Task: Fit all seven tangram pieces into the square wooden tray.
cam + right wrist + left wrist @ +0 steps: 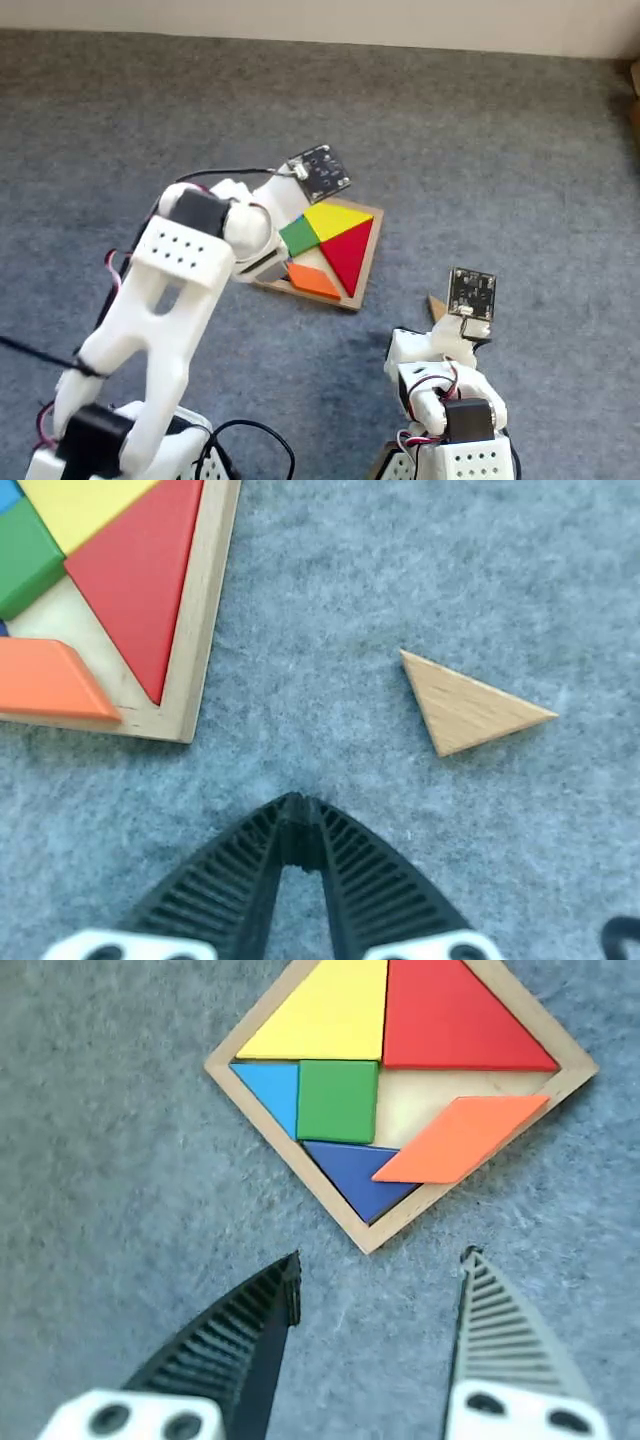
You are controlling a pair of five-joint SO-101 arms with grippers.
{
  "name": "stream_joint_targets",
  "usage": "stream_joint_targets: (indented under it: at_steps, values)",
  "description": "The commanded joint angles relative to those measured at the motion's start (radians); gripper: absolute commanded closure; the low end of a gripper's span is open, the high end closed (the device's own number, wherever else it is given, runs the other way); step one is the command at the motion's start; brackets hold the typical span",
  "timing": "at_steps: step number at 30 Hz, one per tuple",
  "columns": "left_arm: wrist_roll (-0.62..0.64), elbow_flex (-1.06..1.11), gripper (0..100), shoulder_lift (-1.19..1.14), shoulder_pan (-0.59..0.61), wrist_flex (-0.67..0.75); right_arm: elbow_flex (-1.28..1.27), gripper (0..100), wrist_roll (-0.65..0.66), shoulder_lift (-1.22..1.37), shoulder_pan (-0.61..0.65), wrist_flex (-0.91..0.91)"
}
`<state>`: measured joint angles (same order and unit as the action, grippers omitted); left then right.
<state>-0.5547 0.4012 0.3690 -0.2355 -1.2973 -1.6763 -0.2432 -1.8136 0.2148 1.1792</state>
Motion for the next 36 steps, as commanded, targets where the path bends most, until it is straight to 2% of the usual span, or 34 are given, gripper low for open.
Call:
stream_joint_targets:
  at_steps: [1,8,16,25,31,36]
  values:
    - [0.051,0.035,75,0.093,0.008,0.000,-0.147,99.2,-0.003,-0.012,-0.016,-0.021]
    - [0.092,0.162,75,0.173,0.008,0.028,-0.147,99.2,-0.003,-0.012,-0.016,-0.021]
    - [0.100,0.367,75,0.202,0.090,0.258,-0.147,99.2,-0.003,-0.012,-0.016,-0.021]
    - [0.252,0.522,75,0.199,0.073,0.489,-0.147,99.2,-0.003,-0.012,-0.016,-0.021]
    - [0.284,0.570,75,0.200,0.042,0.528,-0.147,99.2,-0.003,-0.012,-0.016,-0.021]
    - [0.361,0.567,75,0.208,0.084,0.523,-0.147,99.2,-0.003,-0.012,-0.016,-0.021]
